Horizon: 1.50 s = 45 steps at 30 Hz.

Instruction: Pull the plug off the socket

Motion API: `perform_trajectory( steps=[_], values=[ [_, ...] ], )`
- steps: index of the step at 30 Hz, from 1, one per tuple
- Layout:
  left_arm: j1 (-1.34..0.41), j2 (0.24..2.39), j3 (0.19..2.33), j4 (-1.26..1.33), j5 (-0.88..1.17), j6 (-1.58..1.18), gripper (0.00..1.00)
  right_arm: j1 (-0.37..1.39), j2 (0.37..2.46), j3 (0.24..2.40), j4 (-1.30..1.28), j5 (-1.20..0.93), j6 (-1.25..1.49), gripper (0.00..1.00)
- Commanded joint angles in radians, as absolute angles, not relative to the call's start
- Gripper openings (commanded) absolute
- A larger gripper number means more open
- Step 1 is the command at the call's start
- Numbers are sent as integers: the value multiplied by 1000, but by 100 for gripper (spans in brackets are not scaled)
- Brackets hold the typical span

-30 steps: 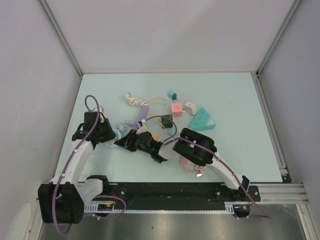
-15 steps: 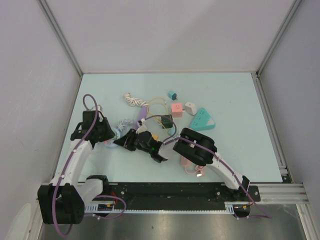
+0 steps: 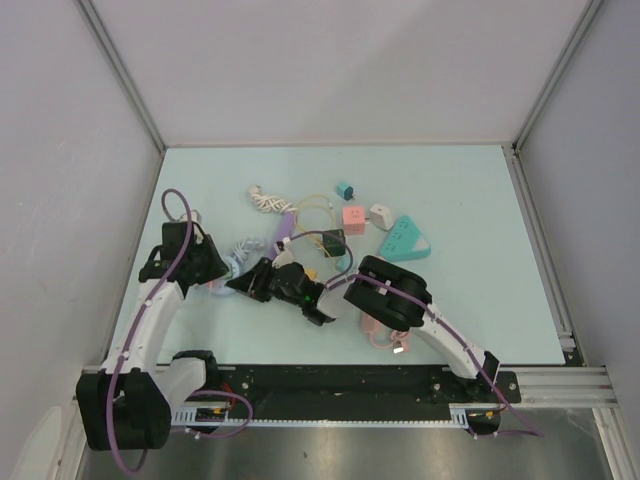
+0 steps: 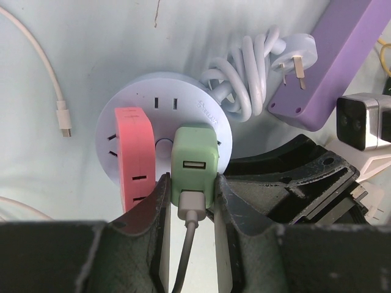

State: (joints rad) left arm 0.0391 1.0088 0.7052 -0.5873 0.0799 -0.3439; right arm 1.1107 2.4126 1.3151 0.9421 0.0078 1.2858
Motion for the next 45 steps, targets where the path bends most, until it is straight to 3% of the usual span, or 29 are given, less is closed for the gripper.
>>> perform_trajectory(
  steps=[1,15,37,45],
  values=[
    [66,930,811,-469,14,-354,0,1071,2505,1256,681,78,1276,0],
    [58,928,788,-449,32,-310,1,1098,2413,1255,540,229,1103,0],
    [100,968,922,-472,15,-348,0,1065,2474,1236,509,161,1177,0],
    [100,951,910,-442,2,-373,0,1069,2451,1227,664,86,1118,0]
  ],
)
